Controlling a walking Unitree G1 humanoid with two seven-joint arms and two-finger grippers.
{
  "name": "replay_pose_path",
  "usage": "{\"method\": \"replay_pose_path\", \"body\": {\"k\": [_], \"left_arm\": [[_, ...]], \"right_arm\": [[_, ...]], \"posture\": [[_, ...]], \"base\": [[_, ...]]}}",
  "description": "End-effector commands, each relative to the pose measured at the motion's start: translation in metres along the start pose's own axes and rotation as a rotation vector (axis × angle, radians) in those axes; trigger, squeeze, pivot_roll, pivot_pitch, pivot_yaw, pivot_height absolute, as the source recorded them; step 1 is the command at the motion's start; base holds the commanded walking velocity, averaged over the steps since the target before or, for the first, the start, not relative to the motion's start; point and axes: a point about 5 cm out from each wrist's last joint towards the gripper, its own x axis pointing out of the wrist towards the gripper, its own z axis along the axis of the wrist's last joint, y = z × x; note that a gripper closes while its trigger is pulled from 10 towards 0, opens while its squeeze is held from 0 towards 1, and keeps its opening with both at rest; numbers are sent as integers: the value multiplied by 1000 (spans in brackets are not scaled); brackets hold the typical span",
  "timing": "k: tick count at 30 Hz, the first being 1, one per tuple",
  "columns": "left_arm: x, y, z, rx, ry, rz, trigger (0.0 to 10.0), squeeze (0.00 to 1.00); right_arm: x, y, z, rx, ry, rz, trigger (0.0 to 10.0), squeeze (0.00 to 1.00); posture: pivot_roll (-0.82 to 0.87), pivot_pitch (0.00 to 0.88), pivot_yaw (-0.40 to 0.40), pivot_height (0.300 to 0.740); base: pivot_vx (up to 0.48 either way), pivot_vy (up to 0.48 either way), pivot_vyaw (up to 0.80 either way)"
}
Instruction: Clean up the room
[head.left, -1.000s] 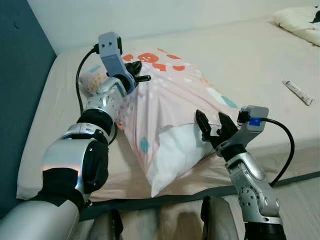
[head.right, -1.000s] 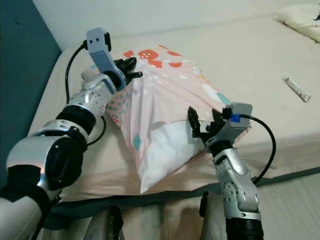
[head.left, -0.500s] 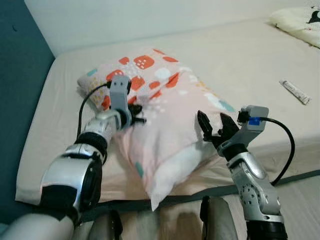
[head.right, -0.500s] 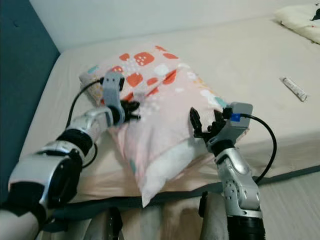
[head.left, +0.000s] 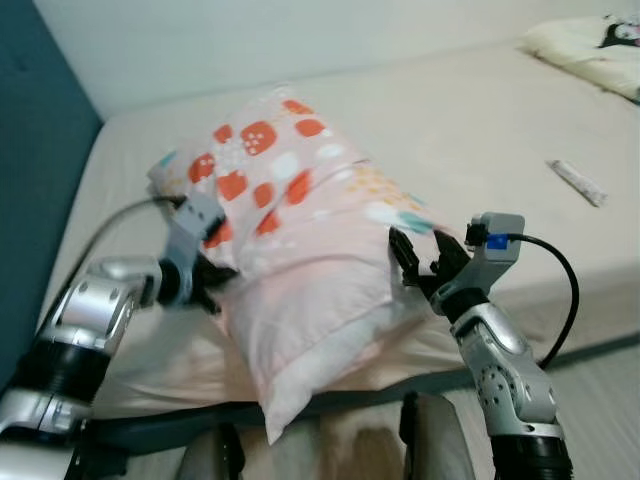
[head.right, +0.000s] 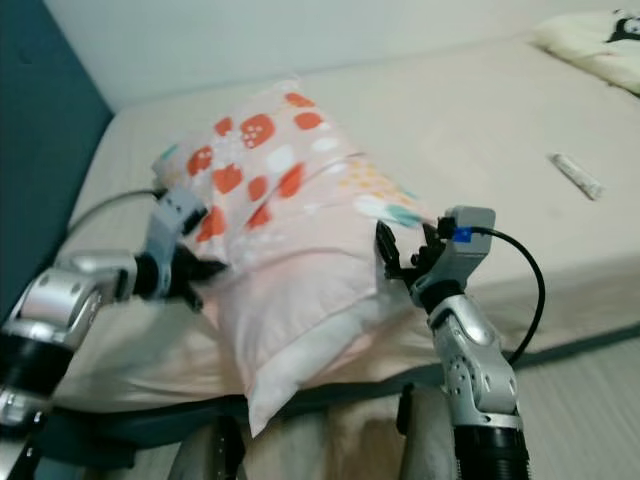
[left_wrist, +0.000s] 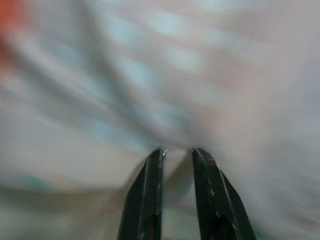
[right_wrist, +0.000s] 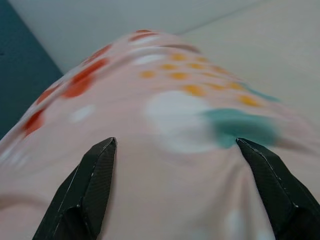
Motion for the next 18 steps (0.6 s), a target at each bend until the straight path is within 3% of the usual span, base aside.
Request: {"method": "replay_pose_path", "body": {"k": [1, 6, 7, 11, 13, 15, 18], "left_arm": [[0, -18, 1, -80, -48, -156, 10000, 1000], [5, -30, 6, -179, -148, -258, 10000, 1000], [7, -29, 13, -193, -233, -249, 10000, 1000], [9, -29, 17, -202, -290, -236, 10000, 1000], [4, 9, 50, -394, -681, -19, 10000, 1000], [-6, 36, 59, -560, -893, 127, 10000, 1000], [-18, 50, 59, -602, -969, 202, 10000, 1000]], "right_arm": [[0, 3, -5, 4, 15, 13, 10000, 0], [-3, 0, -6, 4, 17, 3, 10000, 0], [-3, 0, -6, 4, 18, 1, 10000, 0], [-4, -1, -6, 4, 18, -1, 10000, 0], [-5, 0, -6, 2, 16, -1, 10000, 0], [-5, 1, -6, 1, 17, 0, 10000, 0], [-6, 0, -6, 0, 19, 0, 10000, 0]], "posture": [[81, 110, 89, 476], [78, 113, 95, 476], [73, 114, 97, 476], [73, 114, 97, 476], [52, 119, 94, 476], [48, 119, 93, 476], [49, 126, 87, 476]], "base": [[0, 0, 0], [0, 0, 0], [0, 0, 0], [0, 0, 0], [0, 0, 0], [0, 0, 0], [0, 0, 0]]}}
